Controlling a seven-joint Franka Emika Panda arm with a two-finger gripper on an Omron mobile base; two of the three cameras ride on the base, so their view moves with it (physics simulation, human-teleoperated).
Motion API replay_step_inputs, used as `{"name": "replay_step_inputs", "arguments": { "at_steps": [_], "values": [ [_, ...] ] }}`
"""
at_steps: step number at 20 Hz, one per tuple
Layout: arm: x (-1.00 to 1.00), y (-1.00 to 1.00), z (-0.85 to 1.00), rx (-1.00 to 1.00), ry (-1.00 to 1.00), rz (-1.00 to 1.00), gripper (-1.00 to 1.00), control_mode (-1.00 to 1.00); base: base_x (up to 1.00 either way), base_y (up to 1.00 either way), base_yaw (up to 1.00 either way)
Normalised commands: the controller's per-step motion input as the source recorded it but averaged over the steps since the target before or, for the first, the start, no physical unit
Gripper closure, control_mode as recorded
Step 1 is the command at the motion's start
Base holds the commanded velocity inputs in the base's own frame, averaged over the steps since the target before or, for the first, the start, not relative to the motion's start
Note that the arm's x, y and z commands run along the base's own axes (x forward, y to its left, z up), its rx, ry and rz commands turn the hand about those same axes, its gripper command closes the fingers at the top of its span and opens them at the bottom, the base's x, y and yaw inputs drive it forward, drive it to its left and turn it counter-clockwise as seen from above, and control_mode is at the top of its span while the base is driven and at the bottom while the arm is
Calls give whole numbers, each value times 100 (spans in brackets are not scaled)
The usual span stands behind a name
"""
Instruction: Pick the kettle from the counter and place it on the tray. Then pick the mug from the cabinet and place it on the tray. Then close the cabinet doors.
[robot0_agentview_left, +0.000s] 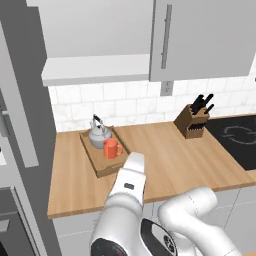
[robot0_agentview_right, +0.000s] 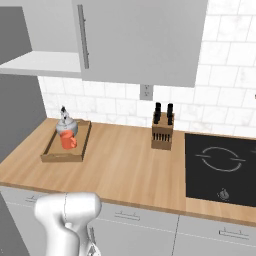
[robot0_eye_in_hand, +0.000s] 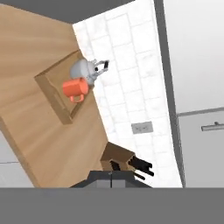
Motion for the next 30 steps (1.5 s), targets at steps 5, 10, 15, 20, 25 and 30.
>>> {"name": "replay_step_inputs", "arguments": {
  "at_steps": [5, 10, 15, 20, 25, 30],
  "values": [
    [0, 41, -41, -27, -11, -10, 100, -100, 0, 0, 0],
    [-7, 50, -6, -20, -8, -11, 100, -100, 0, 0, 0],
    [-3, 71, 0, -12, 0, -11, 100, -100, 0, 0, 0],
    [0, 78, 0, -16, 0, -16, 100, -100, 0, 0, 0],
    [0, 73, 7, -16, -1, -11, 100, -100, 0, 0, 0],
    [0, 44, 25, -8, -12, -1, 100, -100, 0, 0, 0]
  ]
}}
